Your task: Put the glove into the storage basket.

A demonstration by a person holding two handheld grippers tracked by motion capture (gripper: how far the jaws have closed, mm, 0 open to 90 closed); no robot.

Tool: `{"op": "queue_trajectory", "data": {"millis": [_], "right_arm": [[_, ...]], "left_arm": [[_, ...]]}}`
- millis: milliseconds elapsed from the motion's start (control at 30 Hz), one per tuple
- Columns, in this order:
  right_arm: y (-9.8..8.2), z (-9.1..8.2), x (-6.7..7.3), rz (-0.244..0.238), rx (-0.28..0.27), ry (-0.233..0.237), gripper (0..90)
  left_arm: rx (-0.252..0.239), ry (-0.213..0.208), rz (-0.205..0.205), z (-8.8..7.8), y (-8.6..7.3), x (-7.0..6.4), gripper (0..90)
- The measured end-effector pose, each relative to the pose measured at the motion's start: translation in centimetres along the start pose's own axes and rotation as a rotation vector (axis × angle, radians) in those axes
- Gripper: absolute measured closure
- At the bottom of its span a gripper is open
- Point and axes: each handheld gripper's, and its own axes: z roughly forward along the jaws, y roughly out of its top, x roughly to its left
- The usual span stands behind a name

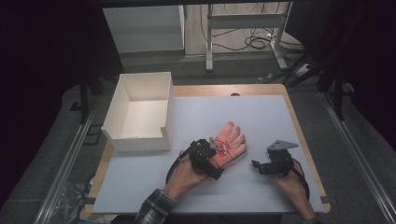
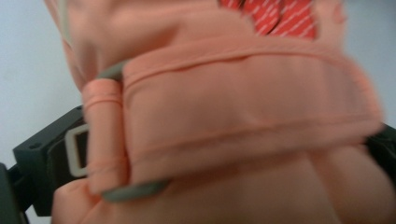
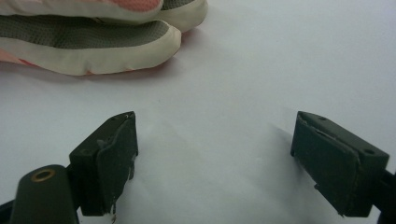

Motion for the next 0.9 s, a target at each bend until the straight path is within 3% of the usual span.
{"op": "queue_trajectory", "data": {"millis": [167, 333, 500, 633, 700, 800, 900], "right_arm": [[0.0, 0.0, 0.0, 0.0, 0.0, 0.0, 15.0], [0.0, 0.0, 0.0, 0.001, 0.0, 0.0, 15.0], [0.0, 0.0, 0.0, 0.001, 0.0, 0.0, 15.0], [0.0, 0.0, 0.0, 0.001, 0.0, 0.0, 15.0], [0.0, 0.0, 0.0, 0.001, -0.001, 0.0, 15.0], [0.0, 0.0, 0.0, 0.002, -0.001, 0.001, 15.0], [0.0, 0.0, 0.0, 0.002, -0.001, 0.001, 15.0]], "left_arm": [[0.033, -0.009, -0.019, 1.0, -0.3, 0.0, 0.9], [0.062, -0.02, -0.035, 1.2, -0.3, -0.2, 9.9], [0.057, -0.037, 0.0, 0.7, -0.2, -0.1, 26.4], [0.08, -0.077, 0.023, 0.4, 0.2, 0.5, 35.9], [0.073, -0.097, 0.024, 0.3, 0.2, 0.8, 38.7], [0.048, -0.117, -0.02, 0.0, 0.0, 1.2, 41.8], [0.028, -0.11, -0.032, -0.3, 0.0, 1.4, 43.7]]}}
